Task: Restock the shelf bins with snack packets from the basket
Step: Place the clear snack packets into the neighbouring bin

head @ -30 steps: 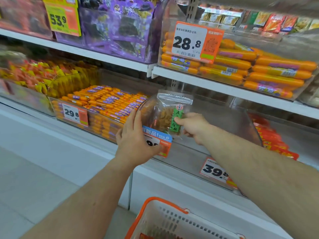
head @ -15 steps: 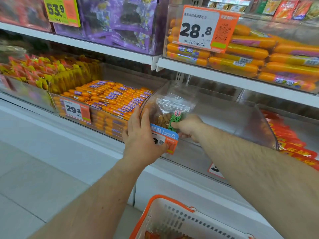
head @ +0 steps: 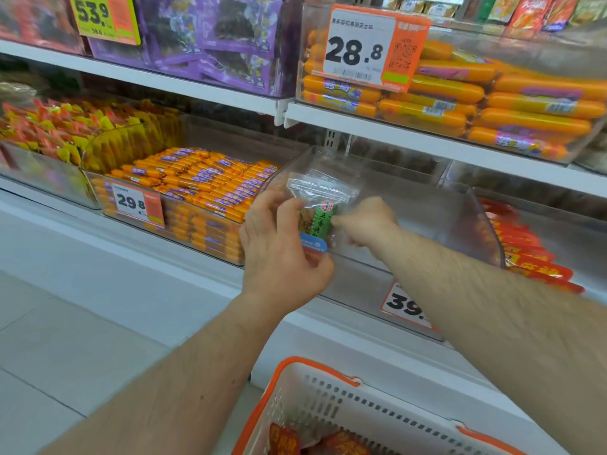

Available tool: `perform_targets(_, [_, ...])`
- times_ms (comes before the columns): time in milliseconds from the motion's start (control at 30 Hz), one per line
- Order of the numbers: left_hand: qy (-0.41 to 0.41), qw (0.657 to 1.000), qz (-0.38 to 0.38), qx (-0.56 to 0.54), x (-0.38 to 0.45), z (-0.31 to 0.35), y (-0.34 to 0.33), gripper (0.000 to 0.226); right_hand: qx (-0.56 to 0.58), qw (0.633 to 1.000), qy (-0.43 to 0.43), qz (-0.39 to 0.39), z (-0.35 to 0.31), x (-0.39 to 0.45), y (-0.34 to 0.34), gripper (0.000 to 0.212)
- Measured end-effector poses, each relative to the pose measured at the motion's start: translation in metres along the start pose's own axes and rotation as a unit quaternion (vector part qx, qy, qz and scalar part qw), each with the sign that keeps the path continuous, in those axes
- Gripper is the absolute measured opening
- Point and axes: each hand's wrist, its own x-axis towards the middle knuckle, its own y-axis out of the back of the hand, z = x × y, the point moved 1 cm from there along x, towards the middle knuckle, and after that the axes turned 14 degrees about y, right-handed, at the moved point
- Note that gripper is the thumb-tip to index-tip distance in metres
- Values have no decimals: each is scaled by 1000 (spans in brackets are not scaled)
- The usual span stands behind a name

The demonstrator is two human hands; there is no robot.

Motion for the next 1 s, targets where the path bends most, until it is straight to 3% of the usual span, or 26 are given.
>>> perform_targets(67, [-62,997,-30,-41,-7,13,-2,55,-33,985,128,115,-6,-22,14,10])
perform_targets(167, [-97,977,-177,-70,-22,23,-10,34,44,933,284,216,-4,-74,30,5])
perform_targets(267, [-82,924,-374,0,-44,28,-19,27,117,924,285,227,19,-116,29,9])
perform_targets(400, [-109,783,-598,129,-90,32,-32,31,138,957,190,171,79,-163,-1,24])
perform_targets(500, [-125,705,-674,182,-117,37,-37,39,111,984,109,82,128,-196,-24,19])
perform_targets(633, [-136,650,-710,235,-132,34,-41,46,-8,995,44,-87,184,-236,-57,11])
perform_targets(733, [-135,653,-710,225,-139,29,-43,44,-70,951,31,-299,212,-269,-78,12])
perform_targets(833, [-129,665,-705,210,-142,28,-44,42,-121,885,7,-449,237,-299,-98,17])
perform_targets(900, [-130,663,-706,211,-143,28,-45,41,-148,850,-14,-505,247,-312,-107,24])
perform_targets(1000, [-121,660,-710,214,-141,28,-44,43,-147,841,-18,-520,254,-321,-114,22])
